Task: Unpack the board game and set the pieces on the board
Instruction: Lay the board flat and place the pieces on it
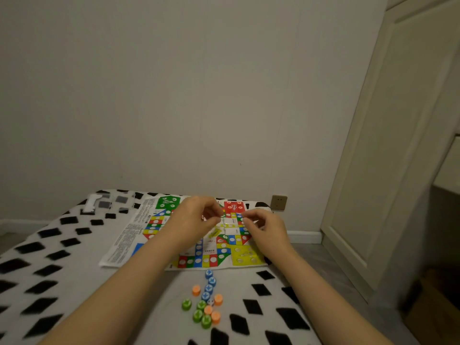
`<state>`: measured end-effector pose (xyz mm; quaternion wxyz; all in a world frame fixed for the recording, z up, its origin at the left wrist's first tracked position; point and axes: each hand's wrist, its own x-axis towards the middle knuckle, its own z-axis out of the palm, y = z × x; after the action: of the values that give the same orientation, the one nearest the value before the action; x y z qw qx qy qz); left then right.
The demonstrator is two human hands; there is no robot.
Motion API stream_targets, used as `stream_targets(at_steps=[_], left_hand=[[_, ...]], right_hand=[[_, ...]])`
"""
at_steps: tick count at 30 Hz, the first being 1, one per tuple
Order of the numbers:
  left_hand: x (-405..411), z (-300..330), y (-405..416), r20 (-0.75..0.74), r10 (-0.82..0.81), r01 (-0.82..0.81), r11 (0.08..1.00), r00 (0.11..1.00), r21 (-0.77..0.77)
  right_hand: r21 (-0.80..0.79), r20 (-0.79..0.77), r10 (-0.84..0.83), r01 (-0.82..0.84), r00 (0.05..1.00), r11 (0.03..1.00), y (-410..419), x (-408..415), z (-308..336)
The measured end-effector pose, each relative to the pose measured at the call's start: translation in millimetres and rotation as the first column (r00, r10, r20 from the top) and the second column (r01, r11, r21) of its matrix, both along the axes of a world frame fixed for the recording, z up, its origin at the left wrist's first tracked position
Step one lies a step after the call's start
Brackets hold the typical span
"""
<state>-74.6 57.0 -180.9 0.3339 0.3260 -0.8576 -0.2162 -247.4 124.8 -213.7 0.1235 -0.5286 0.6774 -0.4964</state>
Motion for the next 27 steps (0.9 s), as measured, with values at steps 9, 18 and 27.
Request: stream_targets(at_steps=[9,18,27], left_hand=[[47,-13,63,0.093,0.016,-0.027,0.992,0.996,0.125],[55,-16,76,0.196,-0.065,0.038,0.990,0.978,0.136],[53,-23,73,0.176,-0.035,0.024,0.997,0.984,0.068]], right_hand=[[0.089,-0.084,0.206,-0.198,0.975,0.976,72,47,12],[0.131,-0.120,0.274,-0.258,0.954,0.957,93,63,6],[0.181,-0.198,0.275,-0.241,0.941,0.954,90,65,5]])
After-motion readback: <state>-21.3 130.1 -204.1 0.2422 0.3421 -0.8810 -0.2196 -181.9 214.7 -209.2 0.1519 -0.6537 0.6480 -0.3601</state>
